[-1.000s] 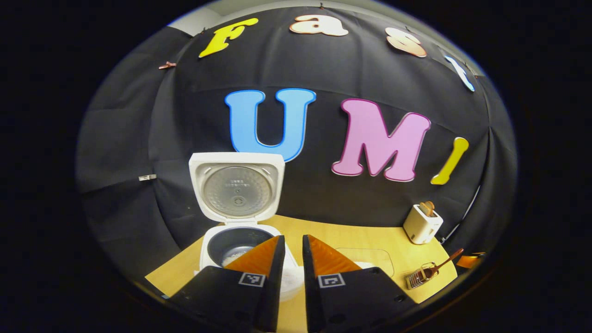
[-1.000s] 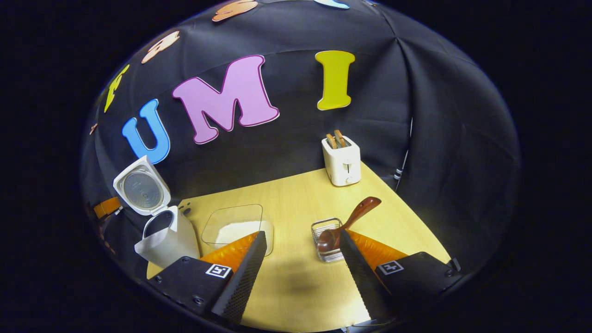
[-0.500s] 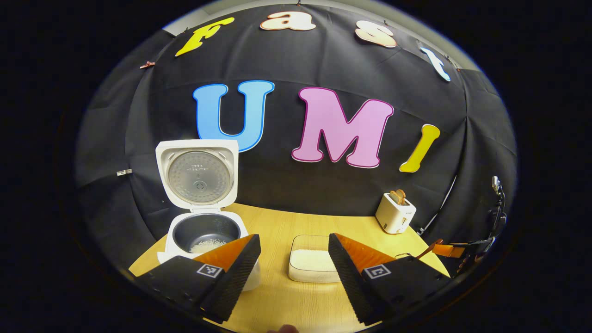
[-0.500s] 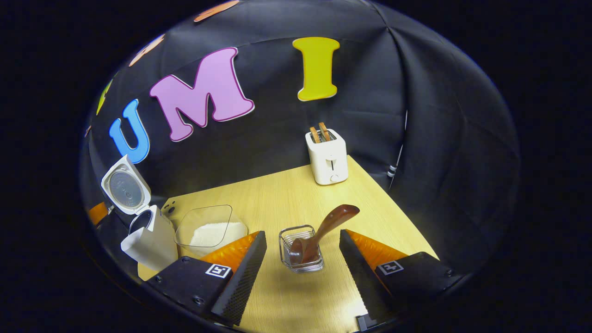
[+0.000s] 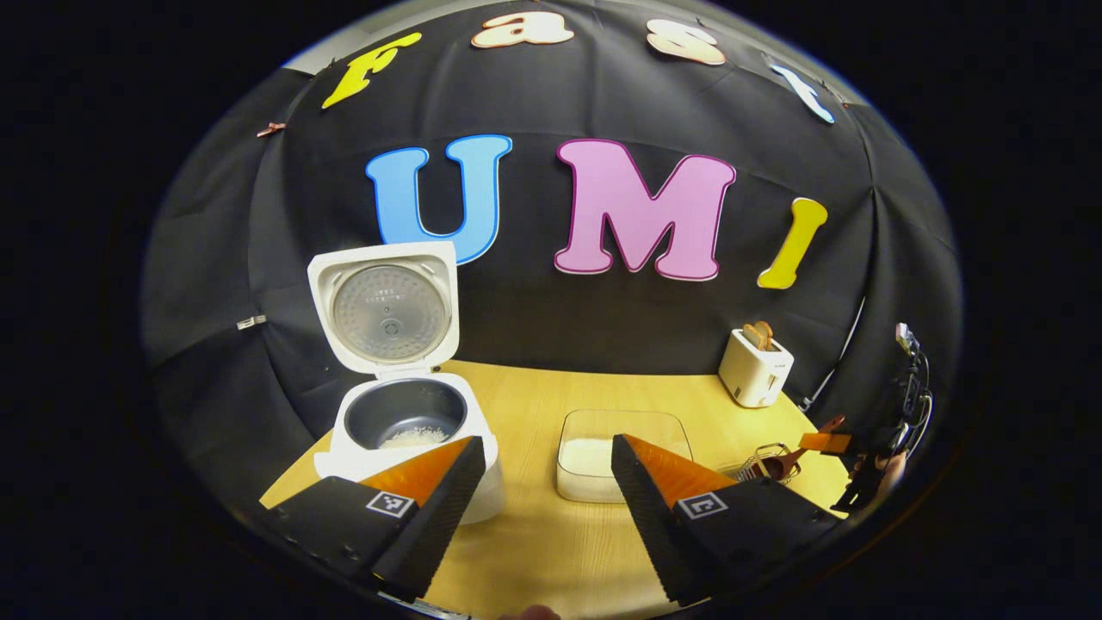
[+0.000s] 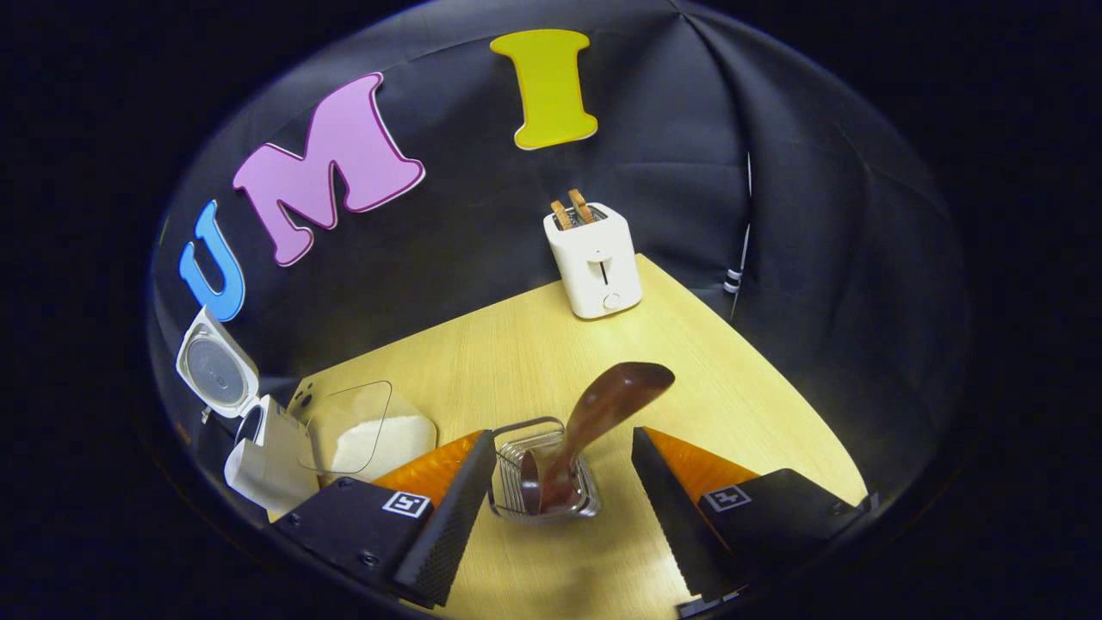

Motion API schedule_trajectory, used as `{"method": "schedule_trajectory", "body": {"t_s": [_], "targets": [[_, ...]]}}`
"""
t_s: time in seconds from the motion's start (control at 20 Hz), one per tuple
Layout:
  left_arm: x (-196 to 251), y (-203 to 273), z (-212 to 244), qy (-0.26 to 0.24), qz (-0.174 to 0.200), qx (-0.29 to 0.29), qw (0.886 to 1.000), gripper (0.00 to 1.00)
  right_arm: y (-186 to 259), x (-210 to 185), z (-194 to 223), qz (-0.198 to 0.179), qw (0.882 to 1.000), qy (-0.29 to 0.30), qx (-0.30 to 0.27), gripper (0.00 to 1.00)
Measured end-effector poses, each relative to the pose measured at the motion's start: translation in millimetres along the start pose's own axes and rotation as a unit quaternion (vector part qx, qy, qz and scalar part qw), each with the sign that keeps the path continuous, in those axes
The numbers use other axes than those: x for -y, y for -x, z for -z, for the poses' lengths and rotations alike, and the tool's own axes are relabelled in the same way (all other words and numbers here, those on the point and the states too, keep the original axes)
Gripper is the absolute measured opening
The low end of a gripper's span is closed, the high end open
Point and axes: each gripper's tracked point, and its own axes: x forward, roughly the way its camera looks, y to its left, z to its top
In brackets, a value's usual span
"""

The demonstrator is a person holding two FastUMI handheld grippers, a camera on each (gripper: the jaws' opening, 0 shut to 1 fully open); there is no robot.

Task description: Close the left gripper, press the button to open the rice cooker; take a wooden spoon from the chopstick holder with the right hand, scoop a spoonful of rice and pour it into the rice cooker, then put the wooden spoon back into the chopstick holder.

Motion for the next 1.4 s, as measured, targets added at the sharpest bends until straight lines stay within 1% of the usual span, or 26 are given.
{"method": "schedule_trajectory", "body": {"t_s": [0.15,0.3,0.4,0.45,0.5,0.55,0.65,0.7,0.8,0.85,0.95,1.05,1.25,1.4], "targets": [[-0.8,0.3,9.9,-0.006,-0.008,-0.016,1.0,0.95,-22.3,-0.3,-4.3,0.0,1.0,-0.013,0.004,0.99],[0.5,0.2,15.8,-0.018,-0.012,-0.031,0.999,0.95,-40.3,-0.1,-6.1,0.0,1.0,-0.029,0.006,0.97],[2.9,-1.4,16.4,-0.025,-0.011,-0.035,0.999,0.95,-46.8,-0.3,-5.0,0.004,0.999,-0.039,0.006,0.9],[4.1,-2.6,15.5,-0.029,-0.01,-0.036,0.999,0.95,-50.9,-1.4,-3.0,0.003,0.999,-0.046,0.002,0.79],[5.5,-4.2,13.9,-0.034,-0.009,-0.035,0.999,0.99,-52.8,-4.5,1.4,-0.002,0.999,-0.049,-0.006,0.68],[7.2,-7.0,13.5,-0.039,-0.009,-0.036,0.999,0.95,-55.1,-5.8,6.3,-0.002,0.999,-0.046,-0.015,0.67],[8.8,-9.7,10.4,-0.049,-0.011,-0.033,0.998,0.95,-61.2,-0.2,11.5,0.011,0.999,-0.038,-0.02,0.67],[10.7,-10.1,8.1,-0.053,-0.009,-0.031,0.998,0.94,-60.5,1.2,9.8,0.017,0.999,-0.037,-0.018,0.27],[12.6,-10.7,7.3,-0.057,-0.004,-0.03,0.998,0.91,-57.8,0.5,10.7,0.019,0.999,-0.042,-0.018,0.27],[12.5,-11.7,8.6,-0.057,-0.002,-0.032,0.998,0.94,-54.9,-2.8,5.6,0.016,0.999,-0.043,-0.02,0.25],[11.8,-13.2,10.1,-0.058,0.002,-0.034,0.998,0.94,-57.6,-4.3,7.2,0.016,0.999,-0.033,-0.018,0.19],[9.0,-13.3,12.7,-0.057,0.005,-0.036,0.998,0.94,-54.8,-4.8,3.3,0.021,0.999,-0.023,-0.008,0.17],[-2.4,-13.7,9.8,-0.048,0.011,-0.035,0.998,0.94,-35.6,-15.0,-19.1,0.032,0.999,-0.008,0.017,0.17],[-12.4,-14.2,3.8,-0.031,0.015,-0.029,0.999,0.94,-21.3,-21.8,-39.8,0.043,0.998,0.01,0.038,0.17]]}}
